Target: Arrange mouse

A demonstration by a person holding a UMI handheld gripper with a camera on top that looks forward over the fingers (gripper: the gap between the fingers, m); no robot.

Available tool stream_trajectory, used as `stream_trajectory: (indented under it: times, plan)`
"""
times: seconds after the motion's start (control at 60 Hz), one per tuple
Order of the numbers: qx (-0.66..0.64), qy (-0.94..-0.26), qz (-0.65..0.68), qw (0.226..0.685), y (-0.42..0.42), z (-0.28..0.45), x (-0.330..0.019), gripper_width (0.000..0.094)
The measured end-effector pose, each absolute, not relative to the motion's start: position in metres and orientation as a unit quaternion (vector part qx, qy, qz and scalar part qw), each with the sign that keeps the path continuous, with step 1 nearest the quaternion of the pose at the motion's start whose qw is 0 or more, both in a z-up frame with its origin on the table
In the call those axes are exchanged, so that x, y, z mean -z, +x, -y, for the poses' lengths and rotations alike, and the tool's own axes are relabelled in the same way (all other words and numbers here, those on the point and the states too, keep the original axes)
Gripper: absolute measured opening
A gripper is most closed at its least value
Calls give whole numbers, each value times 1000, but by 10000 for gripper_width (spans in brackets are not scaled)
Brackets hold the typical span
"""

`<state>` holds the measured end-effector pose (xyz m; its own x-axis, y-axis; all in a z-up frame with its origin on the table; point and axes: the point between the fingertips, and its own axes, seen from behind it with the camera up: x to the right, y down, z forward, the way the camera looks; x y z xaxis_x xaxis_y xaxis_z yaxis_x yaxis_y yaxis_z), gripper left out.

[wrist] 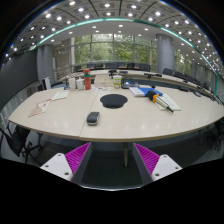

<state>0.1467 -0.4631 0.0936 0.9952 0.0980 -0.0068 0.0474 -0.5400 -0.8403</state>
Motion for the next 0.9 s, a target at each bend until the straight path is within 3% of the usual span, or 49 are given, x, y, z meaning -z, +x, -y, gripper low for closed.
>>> stream_trajectory:
  times: [0.233,0.467,0.6,0.7,0.9]
  plan:
    - [-49,-874,26,483,53,325,-48,844]
    - [-33,-877,28,478,19,229,-16,815]
    - [-14,-887,32,461,20,210,4,679]
    - [-3,-890,34,454,25,205,11,489]
    - [-1,-898,47,438,23,207,7,362]
